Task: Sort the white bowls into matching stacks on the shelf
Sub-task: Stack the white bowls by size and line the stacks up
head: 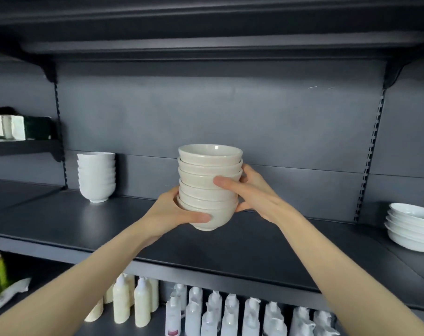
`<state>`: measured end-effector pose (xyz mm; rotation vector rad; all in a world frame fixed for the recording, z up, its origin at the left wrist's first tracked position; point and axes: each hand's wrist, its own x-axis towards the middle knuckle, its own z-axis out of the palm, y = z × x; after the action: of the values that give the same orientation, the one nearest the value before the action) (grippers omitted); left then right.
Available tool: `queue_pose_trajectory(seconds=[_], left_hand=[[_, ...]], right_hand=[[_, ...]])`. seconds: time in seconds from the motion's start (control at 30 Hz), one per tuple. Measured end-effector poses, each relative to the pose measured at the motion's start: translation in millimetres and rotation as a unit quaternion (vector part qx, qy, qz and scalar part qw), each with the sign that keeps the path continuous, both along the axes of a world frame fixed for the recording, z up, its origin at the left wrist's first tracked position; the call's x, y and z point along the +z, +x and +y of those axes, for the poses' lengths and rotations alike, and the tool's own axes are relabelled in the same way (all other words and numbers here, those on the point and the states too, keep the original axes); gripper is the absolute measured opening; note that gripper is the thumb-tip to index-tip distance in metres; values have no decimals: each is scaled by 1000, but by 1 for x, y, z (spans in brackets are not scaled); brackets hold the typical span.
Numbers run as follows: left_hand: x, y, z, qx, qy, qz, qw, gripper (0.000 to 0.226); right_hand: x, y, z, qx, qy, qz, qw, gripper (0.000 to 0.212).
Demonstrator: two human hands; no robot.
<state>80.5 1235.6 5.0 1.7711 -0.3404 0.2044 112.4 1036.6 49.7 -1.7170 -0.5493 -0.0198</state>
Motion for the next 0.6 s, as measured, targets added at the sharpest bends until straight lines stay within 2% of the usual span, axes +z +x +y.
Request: queue_pose_trajectory(seconds=[0.1, 0.4, 0.6], left_hand=[[2, 25, 22, -7, -4, -3, 1000, 64], [-9, 101, 95, 1, -3, 12, 1000, 60], [-7, 138, 157, 13, -7, 15, 1000, 67]], right_hand=[[4, 22, 24, -14, -1, -2, 1000, 64], [-4, 101, 99, -9, -13, 3, 1000, 60], [0, 141, 161, 8, -18, 4, 1000, 63]])
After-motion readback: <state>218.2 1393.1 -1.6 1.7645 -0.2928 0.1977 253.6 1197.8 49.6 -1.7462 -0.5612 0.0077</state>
